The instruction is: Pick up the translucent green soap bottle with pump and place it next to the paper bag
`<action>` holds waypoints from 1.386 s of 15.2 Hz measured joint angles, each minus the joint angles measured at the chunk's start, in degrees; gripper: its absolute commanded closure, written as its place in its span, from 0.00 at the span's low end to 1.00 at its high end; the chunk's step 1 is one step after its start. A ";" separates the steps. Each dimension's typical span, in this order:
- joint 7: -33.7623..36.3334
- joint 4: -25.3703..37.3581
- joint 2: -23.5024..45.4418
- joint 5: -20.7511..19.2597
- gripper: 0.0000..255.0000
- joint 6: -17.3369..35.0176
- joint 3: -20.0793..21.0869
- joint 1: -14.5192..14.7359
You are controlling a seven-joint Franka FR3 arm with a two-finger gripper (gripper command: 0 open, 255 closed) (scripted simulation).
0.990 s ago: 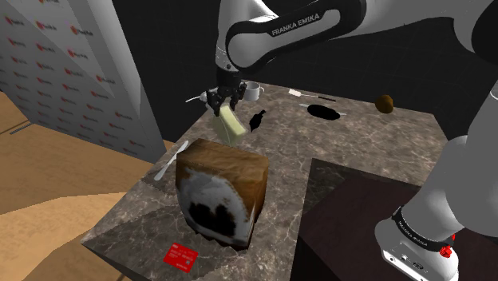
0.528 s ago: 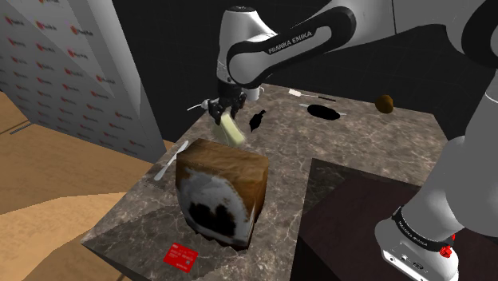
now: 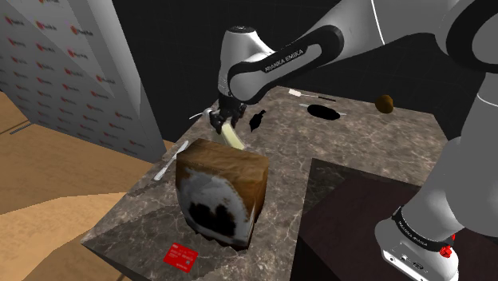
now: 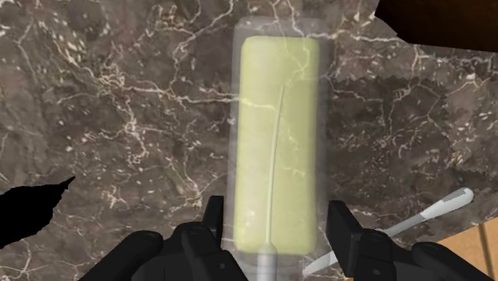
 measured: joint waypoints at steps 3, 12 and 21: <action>0.03 -0.89 1.02 -0.08 1.00 2.17 -0.05 0.02; 0.05 -1.95 2.42 -0.18 1.00 5.30 -0.13 0.04; -0.08 -2.15 2.19 -0.08 0.00 4.39 -0.07 0.01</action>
